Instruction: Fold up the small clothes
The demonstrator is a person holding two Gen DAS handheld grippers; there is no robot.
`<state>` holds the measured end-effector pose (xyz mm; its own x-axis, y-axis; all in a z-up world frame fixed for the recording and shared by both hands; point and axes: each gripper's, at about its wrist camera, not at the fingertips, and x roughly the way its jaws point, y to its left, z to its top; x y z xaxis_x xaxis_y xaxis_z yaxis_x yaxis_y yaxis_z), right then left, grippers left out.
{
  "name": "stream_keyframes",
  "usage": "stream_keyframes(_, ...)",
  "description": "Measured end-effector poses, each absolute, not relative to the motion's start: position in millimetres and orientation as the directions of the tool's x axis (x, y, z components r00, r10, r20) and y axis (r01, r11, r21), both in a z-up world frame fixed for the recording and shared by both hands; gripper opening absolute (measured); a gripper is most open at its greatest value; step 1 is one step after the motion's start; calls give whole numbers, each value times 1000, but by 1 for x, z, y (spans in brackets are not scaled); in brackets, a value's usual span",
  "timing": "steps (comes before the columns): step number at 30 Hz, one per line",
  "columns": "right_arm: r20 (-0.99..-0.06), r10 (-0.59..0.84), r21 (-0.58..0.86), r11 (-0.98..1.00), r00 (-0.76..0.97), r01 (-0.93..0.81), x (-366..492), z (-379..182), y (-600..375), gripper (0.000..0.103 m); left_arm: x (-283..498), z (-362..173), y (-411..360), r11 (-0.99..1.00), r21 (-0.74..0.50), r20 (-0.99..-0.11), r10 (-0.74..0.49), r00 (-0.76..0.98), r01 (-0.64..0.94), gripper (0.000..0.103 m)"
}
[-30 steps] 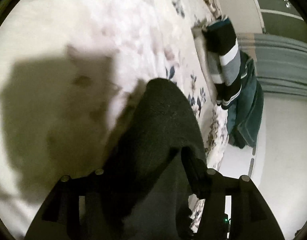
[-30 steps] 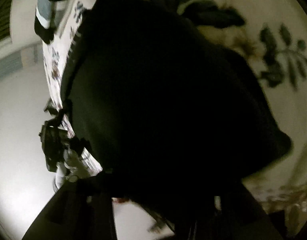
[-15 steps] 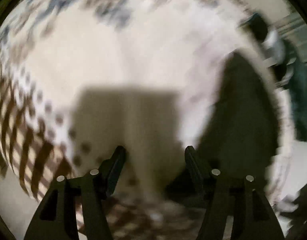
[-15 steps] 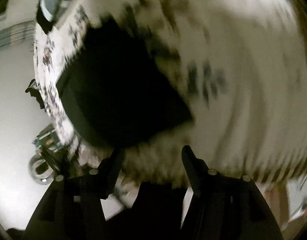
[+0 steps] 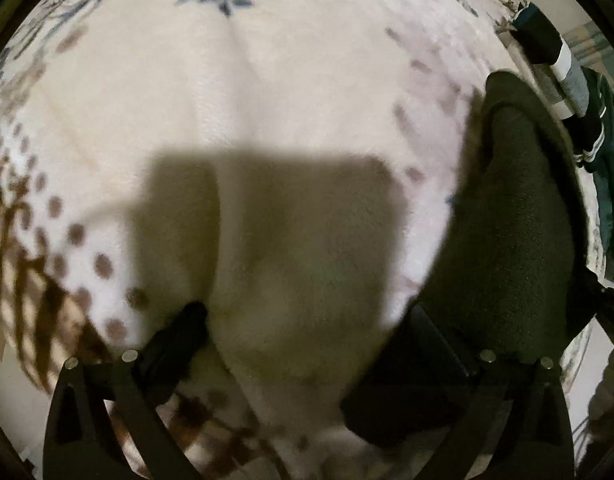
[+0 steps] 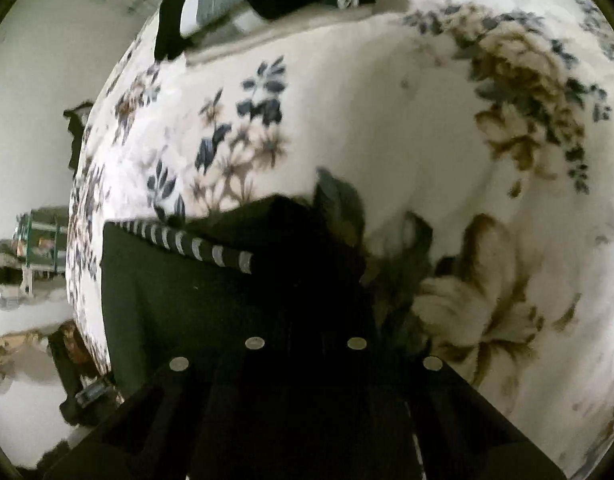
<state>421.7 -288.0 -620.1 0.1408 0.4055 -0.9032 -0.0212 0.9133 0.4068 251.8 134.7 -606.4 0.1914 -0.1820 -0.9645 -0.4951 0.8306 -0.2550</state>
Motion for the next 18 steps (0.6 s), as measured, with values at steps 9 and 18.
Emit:
stream_keyframes(9, -893, 405, 422, 905, 195, 53, 458, -603, -309, 7, 312, -556, 132, 869, -304, -931, -183, 316, -390, 103)
stream_keyframes(18, -841, 530, 541, 821, 111, 183, 476, -647, -325, 7, 440, -594, 91, 912, -348, -908, -271, 318, -217, 58)
